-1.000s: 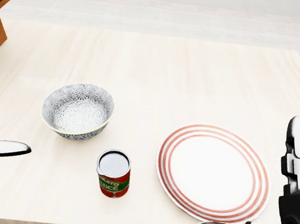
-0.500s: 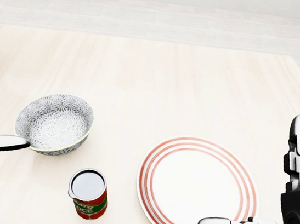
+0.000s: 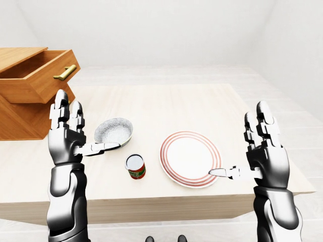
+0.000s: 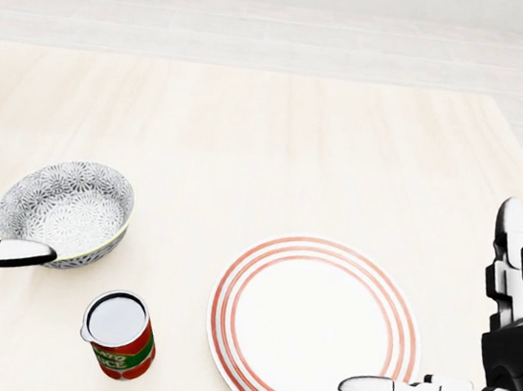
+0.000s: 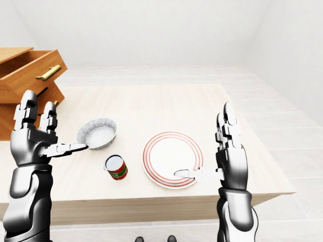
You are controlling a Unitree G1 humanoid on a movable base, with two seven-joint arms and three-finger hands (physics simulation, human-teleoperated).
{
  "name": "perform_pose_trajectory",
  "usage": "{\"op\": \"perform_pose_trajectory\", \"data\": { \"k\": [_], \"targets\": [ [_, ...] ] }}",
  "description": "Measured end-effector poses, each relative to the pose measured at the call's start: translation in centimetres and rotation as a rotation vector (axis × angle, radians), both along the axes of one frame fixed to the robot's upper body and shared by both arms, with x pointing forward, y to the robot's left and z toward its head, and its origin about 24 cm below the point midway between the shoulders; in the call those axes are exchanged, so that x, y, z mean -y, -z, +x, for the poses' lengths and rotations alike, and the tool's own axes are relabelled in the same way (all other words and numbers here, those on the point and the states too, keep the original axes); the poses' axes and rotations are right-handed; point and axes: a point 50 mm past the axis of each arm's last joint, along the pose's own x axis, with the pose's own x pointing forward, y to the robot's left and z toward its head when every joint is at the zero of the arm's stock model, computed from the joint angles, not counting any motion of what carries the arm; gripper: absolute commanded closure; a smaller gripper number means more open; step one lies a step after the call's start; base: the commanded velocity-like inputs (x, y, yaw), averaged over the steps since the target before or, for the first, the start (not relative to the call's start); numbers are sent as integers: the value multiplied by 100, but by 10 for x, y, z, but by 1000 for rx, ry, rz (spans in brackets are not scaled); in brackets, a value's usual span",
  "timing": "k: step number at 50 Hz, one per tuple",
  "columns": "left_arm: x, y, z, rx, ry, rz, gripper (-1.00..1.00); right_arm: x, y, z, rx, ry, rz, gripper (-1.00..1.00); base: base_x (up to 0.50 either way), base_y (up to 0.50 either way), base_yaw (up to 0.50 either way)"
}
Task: Put the bowl on the plate.
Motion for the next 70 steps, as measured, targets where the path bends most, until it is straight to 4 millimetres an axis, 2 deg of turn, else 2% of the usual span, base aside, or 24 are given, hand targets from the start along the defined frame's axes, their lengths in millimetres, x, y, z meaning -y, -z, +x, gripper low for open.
{"op": "perform_pose_trajectory", "data": {
  "k": [17,50,59,70],
  "targets": [
    [-1,-5,-3,24,-1,5,-100,-1,-3,-1,11,8,-23,-100,25,-1,0],
    [0,4,3,-24,-6,23,-100,3,5,1,-28,19,-16,-100,0,0,0],
    [1,7,8,-61,-12,100,-100,5,8,2,-40,26,-14,-100,0,0,0],
    [-1,-11,11,-27,-37,260,-100,7,10,3,-48,28,-13,-100,0,0,0]
  ]
}}
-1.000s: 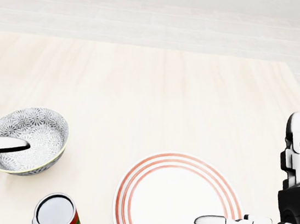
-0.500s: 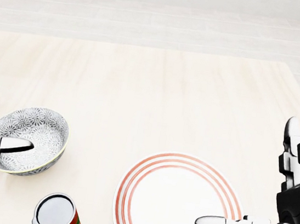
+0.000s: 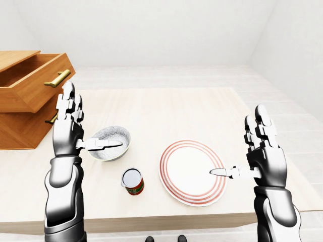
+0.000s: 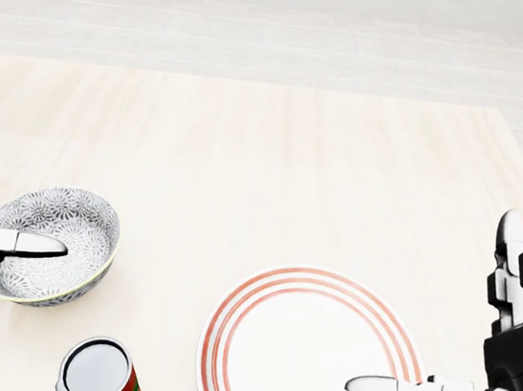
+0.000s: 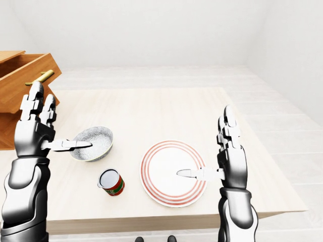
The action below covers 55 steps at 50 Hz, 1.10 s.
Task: Put the bowl on the plate.
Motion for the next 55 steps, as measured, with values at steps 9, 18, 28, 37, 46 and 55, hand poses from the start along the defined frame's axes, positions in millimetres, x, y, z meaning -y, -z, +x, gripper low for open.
{"op": "perform_pose_trajectory", "data": {
  "k": [9,18,28,37,46,55],
  "targets": [
    [0,-9,5,-2,-32,142,-100,1,0,-2,-4,1,-1,-100,0,0,0],
    [-1,5,13,-96,-100,303,-100,2,-2,-6,2,7,-8,-100,0,0,0],
    [-4,30,26,-167,-199,480,-100,2,-4,-8,9,12,-19,-100,0,0,0],
    [-4,46,32,-191,-237,609,-100,2,-4,-8,7,15,-21,-100,0,0,0],
    [-8,60,34,-247,-271,696,-100,1,-3,-7,3,15,-21,-100,0,0,0],
    [-10,66,29,-277,-283,756,-100,2,-1,-7,-6,17,-18,-100,0,0,0]
  ]
}}
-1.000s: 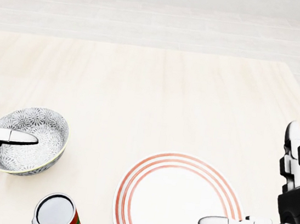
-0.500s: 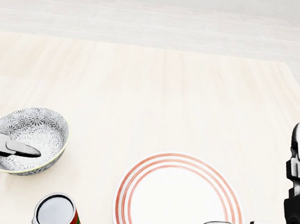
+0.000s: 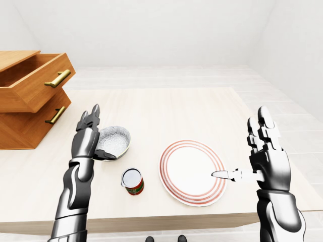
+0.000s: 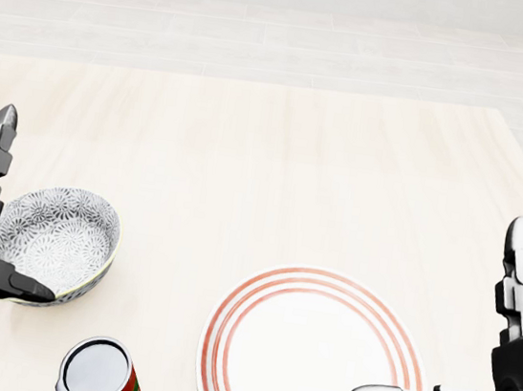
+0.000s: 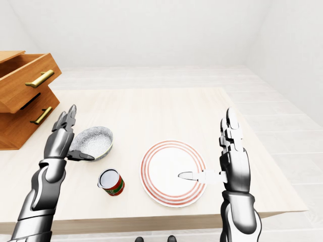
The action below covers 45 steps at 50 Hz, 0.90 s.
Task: Put the bowl on the plate.
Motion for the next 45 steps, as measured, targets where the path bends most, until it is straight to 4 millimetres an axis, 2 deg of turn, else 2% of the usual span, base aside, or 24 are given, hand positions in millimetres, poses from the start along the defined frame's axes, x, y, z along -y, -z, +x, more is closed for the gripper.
{"op": "perform_pose_trajectory", "data": {
  "k": [21,45],
  "targets": [
    [-6,3,-11,-45,-11,44,-100,1,6,4,-25,3,8,-100,0,0,0],
    [-7,33,-15,-77,-91,169,-100,3,14,8,-60,5,19,-100,0,0,0]
  ]
}}
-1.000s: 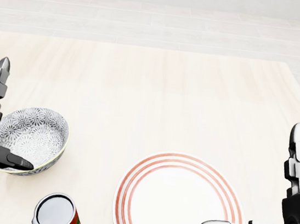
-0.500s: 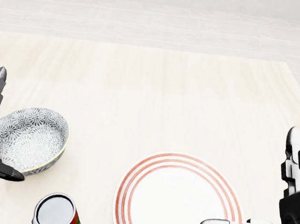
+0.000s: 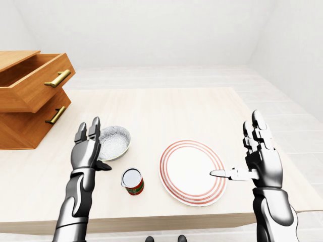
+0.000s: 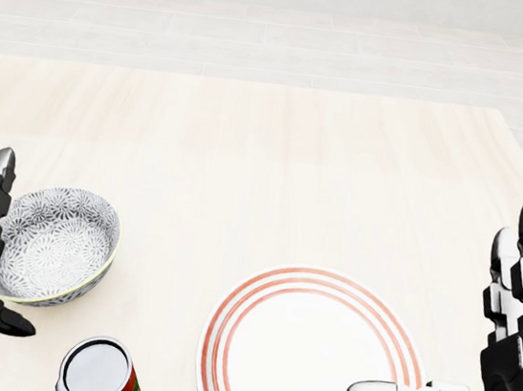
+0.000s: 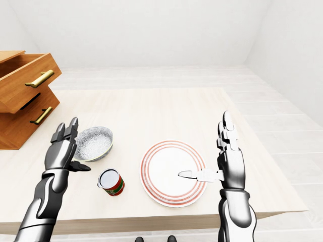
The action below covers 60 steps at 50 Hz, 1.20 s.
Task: Put the bowl on the plate.
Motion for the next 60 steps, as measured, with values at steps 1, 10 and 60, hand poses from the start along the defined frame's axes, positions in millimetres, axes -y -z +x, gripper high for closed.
{"op": "perform_pose_trajectory", "data": {
  "k": [1,10,60],
  "targets": [
    [0,1,0,-2,-2,6,-100,0,0,0,-2,0,0,-100,0,0,0],
    [2,7,-4,-4,-9,40,-100,0,0,-1,0,1,-1,-100,0,0,0],
    [14,29,-12,-11,-2,183,-100,0,-1,-3,-2,5,-9,-100,0,0,0]
  ]
}}
